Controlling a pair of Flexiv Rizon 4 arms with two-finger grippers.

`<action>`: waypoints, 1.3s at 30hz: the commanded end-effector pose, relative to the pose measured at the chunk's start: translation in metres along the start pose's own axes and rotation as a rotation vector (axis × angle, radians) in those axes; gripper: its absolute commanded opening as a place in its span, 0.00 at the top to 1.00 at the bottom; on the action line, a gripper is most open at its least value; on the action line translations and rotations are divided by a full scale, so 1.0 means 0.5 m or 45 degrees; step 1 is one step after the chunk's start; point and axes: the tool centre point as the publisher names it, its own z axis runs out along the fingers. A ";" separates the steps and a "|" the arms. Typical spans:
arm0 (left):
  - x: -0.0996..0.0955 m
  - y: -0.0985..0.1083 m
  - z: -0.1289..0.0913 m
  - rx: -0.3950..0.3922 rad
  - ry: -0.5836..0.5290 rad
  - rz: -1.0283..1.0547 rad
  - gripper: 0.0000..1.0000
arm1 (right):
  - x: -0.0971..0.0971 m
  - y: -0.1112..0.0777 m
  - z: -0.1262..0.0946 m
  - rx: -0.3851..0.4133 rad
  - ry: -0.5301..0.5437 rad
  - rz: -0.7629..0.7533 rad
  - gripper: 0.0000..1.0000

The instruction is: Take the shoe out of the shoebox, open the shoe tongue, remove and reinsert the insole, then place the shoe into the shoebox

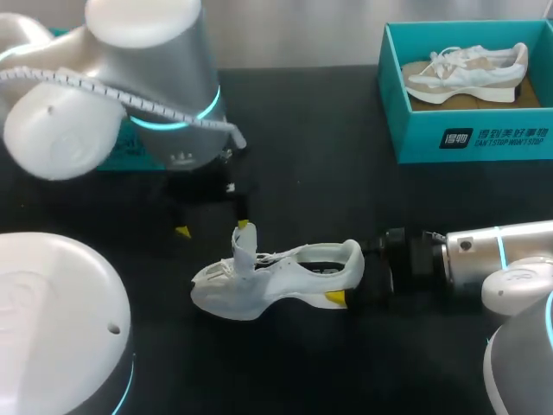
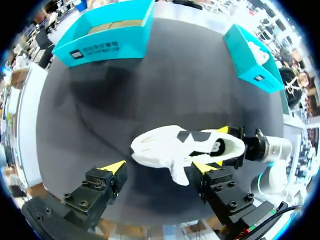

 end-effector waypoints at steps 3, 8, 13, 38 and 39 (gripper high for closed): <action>0.072 -0.028 -0.024 -0.027 0.024 0.161 0.18 | -0.001 0.001 0.000 0.004 0.000 0.001 1.00; 0.129 -0.035 -0.034 -0.050 0.083 0.381 0.50 | -0.001 0.001 0.000 0.004 0.000 0.001 1.00; 0.192 -0.039 -0.035 -0.047 0.125 0.625 1.00 | -0.001 0.001 0.000 0.004 0.000 0.001 1.00; 0.285 -0.006 0.004 0.039 0.201 1.487 1.00 | -0.001 0.001 0.000 0.004 0.000 0.001 1.00; 0.289 -0.002 0.010 0.046 0.190 1.563 1.00 | -0.001 0.001 0.000 0.004 0.000 0.001 1.00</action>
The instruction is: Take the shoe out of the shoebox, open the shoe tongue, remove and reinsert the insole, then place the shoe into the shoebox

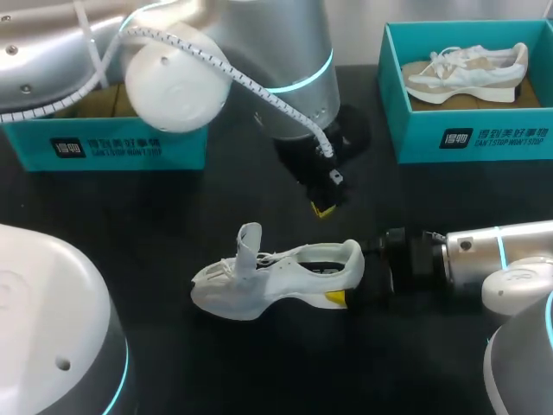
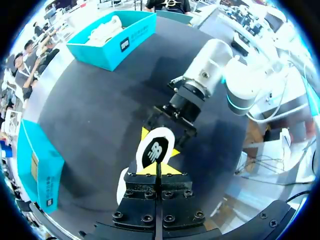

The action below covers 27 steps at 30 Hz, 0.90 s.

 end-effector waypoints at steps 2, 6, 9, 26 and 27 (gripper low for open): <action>0.008 0.006 0.029 -0.012 -0.073 0.266 1.00 | -0.001 0.001 0.000 0.004 0.000 0.001 1.00; 0.002 0.015 0.052 0.007 -0.060 0.441 1.00 | -0.001 0.001 0.000 0.004 0.000 0.001 1.00; -0.003 0.031 0.066 0.038 -0.046 0.555 1.00 | -0.001 0.001 0.000 0.004 0.000 0.001 1.00; 0.006 0.029 0.122 -0.013 0.016 0.765 1.00 | -0.001 0.001 0.000 0.004 0.000 0.001 1.00; 0.003 0.030 0.133 -0.011 0.039 0.767 1.00 | -0.001 0.001 0.000 0.004 0.000 0.001 1.00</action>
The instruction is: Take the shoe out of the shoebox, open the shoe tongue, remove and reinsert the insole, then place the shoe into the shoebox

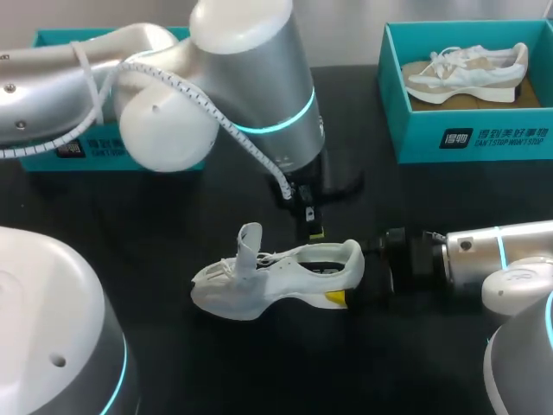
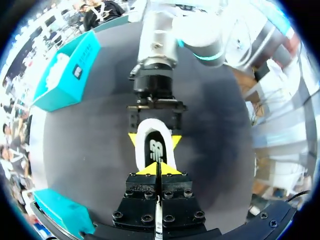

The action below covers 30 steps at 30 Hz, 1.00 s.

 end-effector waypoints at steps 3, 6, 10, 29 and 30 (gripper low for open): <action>-0.013 -0.013 0.078 -0.014 0.064 0.025 1.00 | 0.000 0.001 0.000 0.004 0.000 0.001 1.00; -0.017 -0.008 0.106 -0.017 0.063 0.029 1.00 | 0.000 0.001 0.000 0.004 0.000 0.001 1.00; -0.018 -0.006 0.110 -0.017 0.075 0.038 1.00 | 0.000 0.001 0.000 0.004 0.000 0.001 1.00; -0.038 -0.003 0.161 -0.021 0.114 0.037 1.00 | 0.000 0.001 0.000 0.004 0.000 0.001 1.00; -0.037 -0.002 0.162 -0.024 0.115 0.043 1.00 | 0.000 0.001 0.000 0.004 0.000 0.001 1.00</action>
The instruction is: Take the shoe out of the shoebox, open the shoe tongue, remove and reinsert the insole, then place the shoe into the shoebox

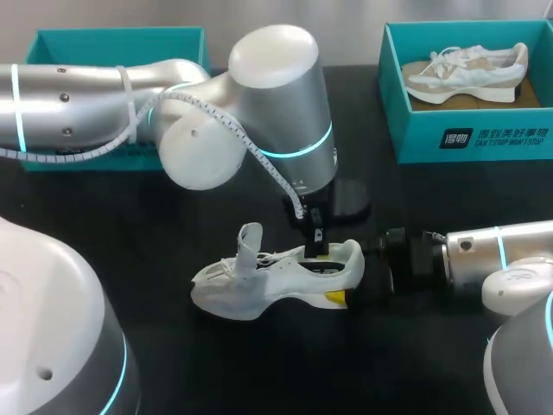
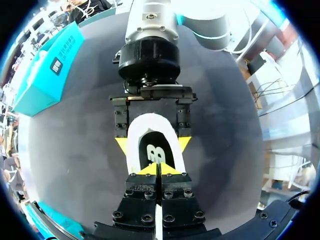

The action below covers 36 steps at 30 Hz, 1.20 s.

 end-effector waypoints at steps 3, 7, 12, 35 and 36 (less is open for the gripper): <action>-0.007 -0.003 0.030 -0.026 0.021 0.020 1.00 | 0.000 0.001 0.000 0.004 0.000 0.001 1.00; -0.003 -0.002 0.051 -0.053 0.035 0.027 1.00 | 0.000 0.001 0.000 0.004 0.000 0.001 1.00; 0.000 0.008 0.066 -0.079 0.047 0.027 1.00 | 0.000 0.001 0.000 0.004 0.000 0.001 1.00; 0.036 0.092 0.071 -0.190 0.153 -0.025 1.00 | 0.000 0.001 0.000 0.004 0.000 0.001 1.00; 0.038 0.095 0.072 -0.193 0.156 -0.025 1.00 | 0.000 0.001 0.000 0.004 0.000 0.001 1.00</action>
